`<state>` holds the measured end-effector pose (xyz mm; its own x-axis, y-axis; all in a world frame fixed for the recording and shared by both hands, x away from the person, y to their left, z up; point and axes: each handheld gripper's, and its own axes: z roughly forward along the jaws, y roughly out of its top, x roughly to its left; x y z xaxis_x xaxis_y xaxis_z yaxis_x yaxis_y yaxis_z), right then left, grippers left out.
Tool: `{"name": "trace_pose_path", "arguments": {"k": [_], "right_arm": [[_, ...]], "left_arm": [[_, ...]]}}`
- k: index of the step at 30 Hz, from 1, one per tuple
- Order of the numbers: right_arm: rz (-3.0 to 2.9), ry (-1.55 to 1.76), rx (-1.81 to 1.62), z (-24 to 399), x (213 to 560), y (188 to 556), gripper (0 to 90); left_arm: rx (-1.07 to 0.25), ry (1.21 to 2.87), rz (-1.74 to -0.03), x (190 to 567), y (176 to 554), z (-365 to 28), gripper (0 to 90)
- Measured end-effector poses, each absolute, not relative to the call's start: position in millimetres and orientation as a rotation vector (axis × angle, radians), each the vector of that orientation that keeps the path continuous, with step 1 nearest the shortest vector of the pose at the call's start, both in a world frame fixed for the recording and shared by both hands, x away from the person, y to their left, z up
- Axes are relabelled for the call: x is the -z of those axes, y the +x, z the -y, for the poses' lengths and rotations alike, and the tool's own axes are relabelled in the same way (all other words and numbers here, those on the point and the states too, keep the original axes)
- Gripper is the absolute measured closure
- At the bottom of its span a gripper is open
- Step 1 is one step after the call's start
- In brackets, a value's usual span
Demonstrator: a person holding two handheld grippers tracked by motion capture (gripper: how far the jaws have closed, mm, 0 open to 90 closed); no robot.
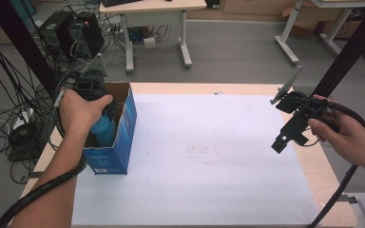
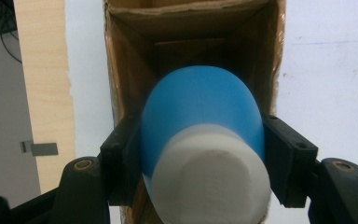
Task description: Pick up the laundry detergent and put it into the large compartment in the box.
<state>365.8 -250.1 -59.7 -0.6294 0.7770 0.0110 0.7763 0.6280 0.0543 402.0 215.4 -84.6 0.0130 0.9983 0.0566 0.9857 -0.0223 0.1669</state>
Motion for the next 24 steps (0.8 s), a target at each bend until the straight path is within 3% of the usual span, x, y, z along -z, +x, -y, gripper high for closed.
{"name": "trace_pose_path", "arguments": {"k": [24], "right_arm": [[-2.816,1.361,-0.071,246.6,67.1,371.3,3.6]], "left_arm": [[-0.236,2.220,-2.132,111.5,405.2,-214.0,37.9]]}}
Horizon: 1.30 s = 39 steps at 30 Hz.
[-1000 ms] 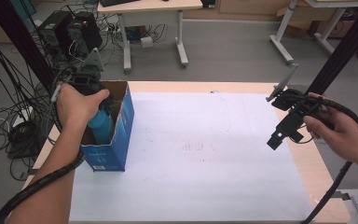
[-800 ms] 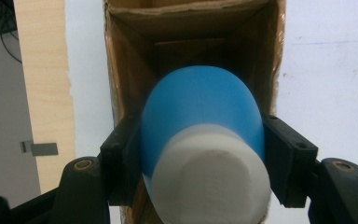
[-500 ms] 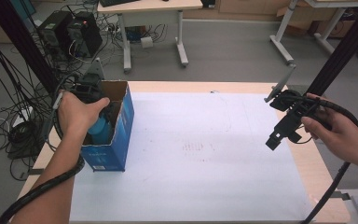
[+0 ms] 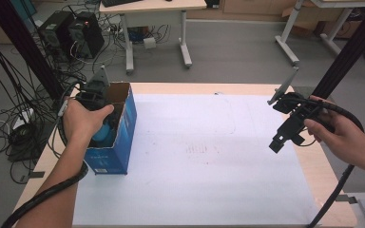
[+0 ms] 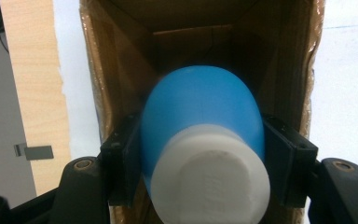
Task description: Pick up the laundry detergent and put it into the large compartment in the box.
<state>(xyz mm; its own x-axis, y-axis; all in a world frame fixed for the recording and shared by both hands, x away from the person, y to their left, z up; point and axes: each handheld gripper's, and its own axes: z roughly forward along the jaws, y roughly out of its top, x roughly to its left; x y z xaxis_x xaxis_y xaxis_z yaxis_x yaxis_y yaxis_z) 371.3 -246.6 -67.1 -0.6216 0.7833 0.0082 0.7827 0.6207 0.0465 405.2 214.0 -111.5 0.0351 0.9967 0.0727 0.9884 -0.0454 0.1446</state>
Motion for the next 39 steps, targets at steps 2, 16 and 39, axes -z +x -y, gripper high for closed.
{"name": "trace_pose_path", "arguments": {"k": [2,16,39], "right_arm": [[-2.816,1.366,-0.067,246.8,68.2,372.4,3.6],[-2.815,1.368,-0.058,245.9,70.0,374.7,3.6],[-2.824,1.369,-0.045,242.4,74.9,378.3,3.5]], "left_arm": [[-0.242,2.235,-2.128,113.4,406.6,-212.0,37.9],[-0.236,2.251,-2.126,120.7,409.7,-213.0,37.9],[-0.260,2.233,-2.121,124.1,407.8,-216.4,36.9]]}}
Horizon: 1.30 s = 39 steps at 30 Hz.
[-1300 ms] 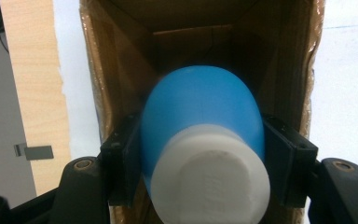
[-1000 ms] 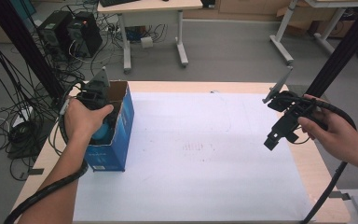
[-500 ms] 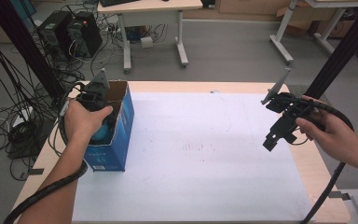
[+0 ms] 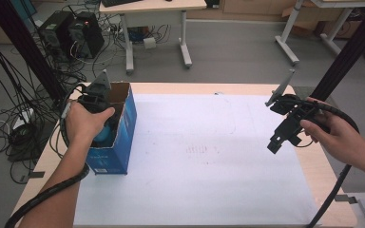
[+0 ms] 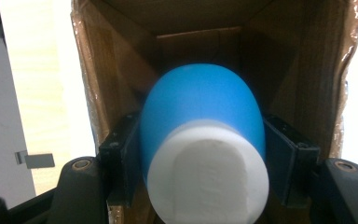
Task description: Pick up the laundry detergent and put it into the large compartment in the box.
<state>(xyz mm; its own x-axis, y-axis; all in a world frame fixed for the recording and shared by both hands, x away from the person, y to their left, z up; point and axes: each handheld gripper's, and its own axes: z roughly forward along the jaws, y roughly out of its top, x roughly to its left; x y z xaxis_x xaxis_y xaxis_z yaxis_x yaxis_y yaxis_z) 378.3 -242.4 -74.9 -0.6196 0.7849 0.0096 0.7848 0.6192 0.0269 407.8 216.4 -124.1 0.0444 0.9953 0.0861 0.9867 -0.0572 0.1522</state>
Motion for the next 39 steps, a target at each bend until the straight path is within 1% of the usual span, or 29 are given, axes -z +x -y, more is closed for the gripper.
{"name": "trace_pose_path", "arguments": {"k": [11,17,32,34,36,39], "right_arm": [[-2.831,1.362,-0.040,240.4,75.7,379.8,3.5],[-2.830,1.368,-0.040,240.1,75.5,379.9,3.5],[-2.835,1.355,-0.041,236.4,75.3,378.1,3.6],[-2.835,1.356,-0.045,236.9,75.0,377.5,3.6],[-2.834,1.359,-0.046,236.9,74.5,377.1,3.5],[-2.834,1.356,-0.048,237.0,74.2,376.5,3.5]], "left_arm": [[-0.240,2.223,-2.118,122.7,406.1,-220.0,33.0],[-0.238,2.208,-2.114,120.5,403.2,-223.1,32.4],[-0.300,2.188,-2.111,103.3,392.4,-220.7,30.4],[-0.307,2.180,-2.112,100.5,390.5,-220.7,29.3],[-0.321,2.178,-2.118,96.9,388.9,-219.5,25.8],[-0.328,2.176,-2.115,93.2,387.1,-219.4,23.0]]}}
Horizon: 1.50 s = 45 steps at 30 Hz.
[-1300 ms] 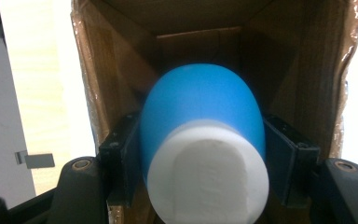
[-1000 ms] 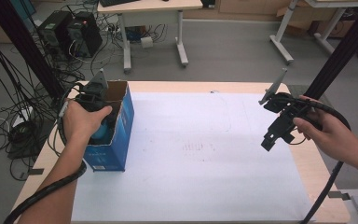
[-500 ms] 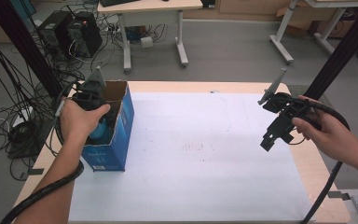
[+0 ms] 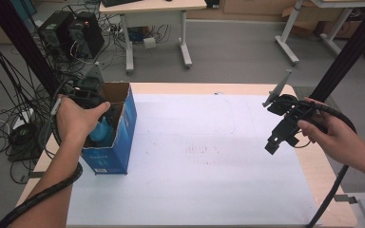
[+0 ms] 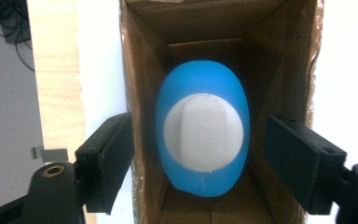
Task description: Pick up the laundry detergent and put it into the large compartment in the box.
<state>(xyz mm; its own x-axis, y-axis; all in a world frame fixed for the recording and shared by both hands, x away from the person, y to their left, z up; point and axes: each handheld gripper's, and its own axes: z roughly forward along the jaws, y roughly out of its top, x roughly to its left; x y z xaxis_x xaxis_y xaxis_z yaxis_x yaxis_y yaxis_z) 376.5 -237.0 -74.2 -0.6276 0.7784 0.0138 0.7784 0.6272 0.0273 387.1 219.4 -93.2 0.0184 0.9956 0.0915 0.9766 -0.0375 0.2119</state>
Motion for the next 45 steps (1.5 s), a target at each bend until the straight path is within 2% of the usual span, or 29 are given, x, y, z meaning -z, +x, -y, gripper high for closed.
{"name": "trace_pose_path", "arguments": {"k": [10,24,45], "right_arm": [[2.844,-1.344,0.062,235.5,69.5,373.2,3.5],[2.839,-1.370,0.077,240.6,62.1,369.7,3.5],[2.831,-1.390,0.114,254.3,54.5,365.1,3.5]], "left_arm": [[-0.358,2.126,-2.100,68.0,375.6,-221.6,9.4],[-0.415,2.127,-2.004,35.2,364.8,-198.4,7.5],[-0.404,2.186,-1.900,24.8,368.6,-158.7,4.3]]}}
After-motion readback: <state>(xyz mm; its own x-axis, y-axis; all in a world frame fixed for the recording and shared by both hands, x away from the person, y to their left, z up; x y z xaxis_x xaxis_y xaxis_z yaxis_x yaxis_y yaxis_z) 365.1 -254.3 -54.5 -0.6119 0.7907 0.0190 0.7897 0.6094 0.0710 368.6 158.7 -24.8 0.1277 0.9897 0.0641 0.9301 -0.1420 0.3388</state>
